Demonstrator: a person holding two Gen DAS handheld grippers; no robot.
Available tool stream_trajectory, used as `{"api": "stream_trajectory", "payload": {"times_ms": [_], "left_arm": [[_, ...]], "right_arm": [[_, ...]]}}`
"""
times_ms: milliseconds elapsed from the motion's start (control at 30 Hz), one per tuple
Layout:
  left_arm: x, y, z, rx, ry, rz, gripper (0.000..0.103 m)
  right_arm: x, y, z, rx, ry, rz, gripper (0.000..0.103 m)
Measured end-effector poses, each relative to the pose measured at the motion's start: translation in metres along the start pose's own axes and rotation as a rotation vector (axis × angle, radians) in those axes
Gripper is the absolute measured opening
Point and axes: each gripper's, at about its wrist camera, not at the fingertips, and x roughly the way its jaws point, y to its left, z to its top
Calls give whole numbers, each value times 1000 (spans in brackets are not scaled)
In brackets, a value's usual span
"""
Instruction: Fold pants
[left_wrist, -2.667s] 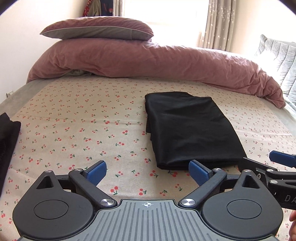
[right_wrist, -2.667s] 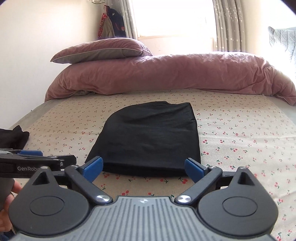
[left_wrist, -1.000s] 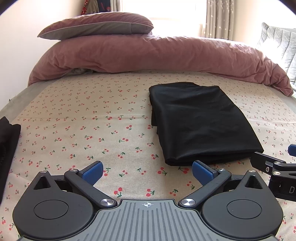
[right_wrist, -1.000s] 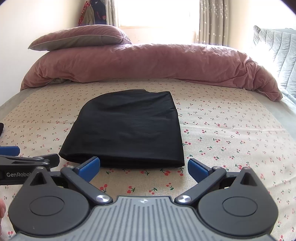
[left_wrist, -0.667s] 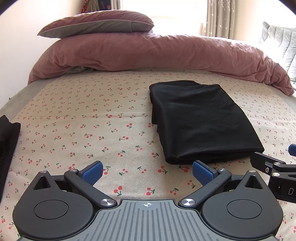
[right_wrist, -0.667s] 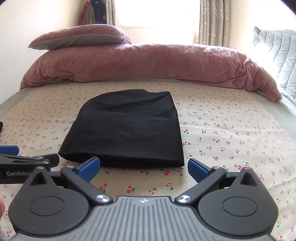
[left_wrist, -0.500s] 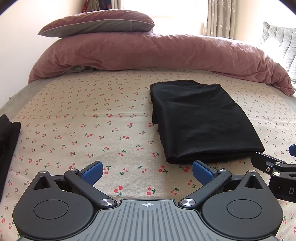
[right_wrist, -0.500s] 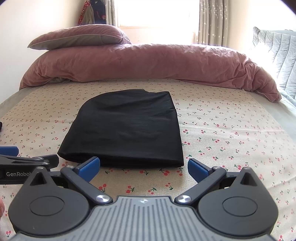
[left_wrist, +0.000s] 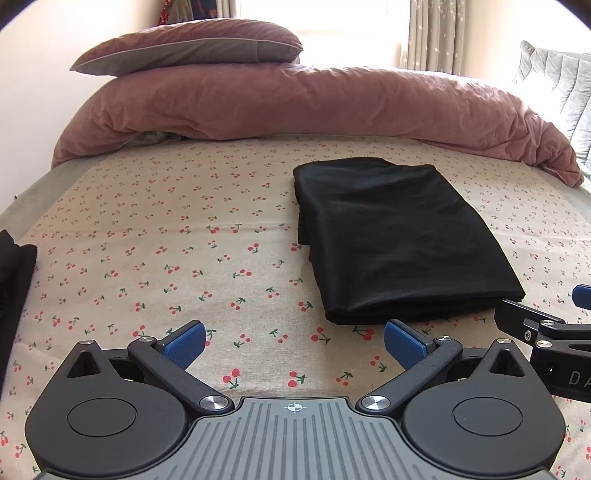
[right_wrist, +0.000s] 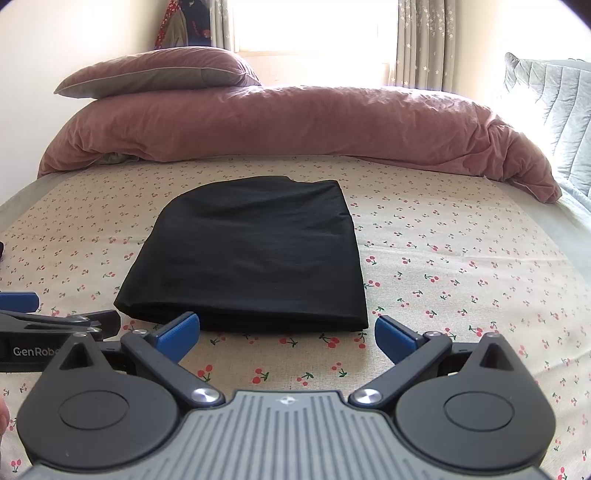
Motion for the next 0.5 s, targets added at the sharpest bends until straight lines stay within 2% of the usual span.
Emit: {"api": "stream_trajectory", "payload": {"times_ms": [500], "left_arm": [[-1,0,0,1,2,-2,103]], "right_arm": [[0,0,0,-2,0,0,101]]}}
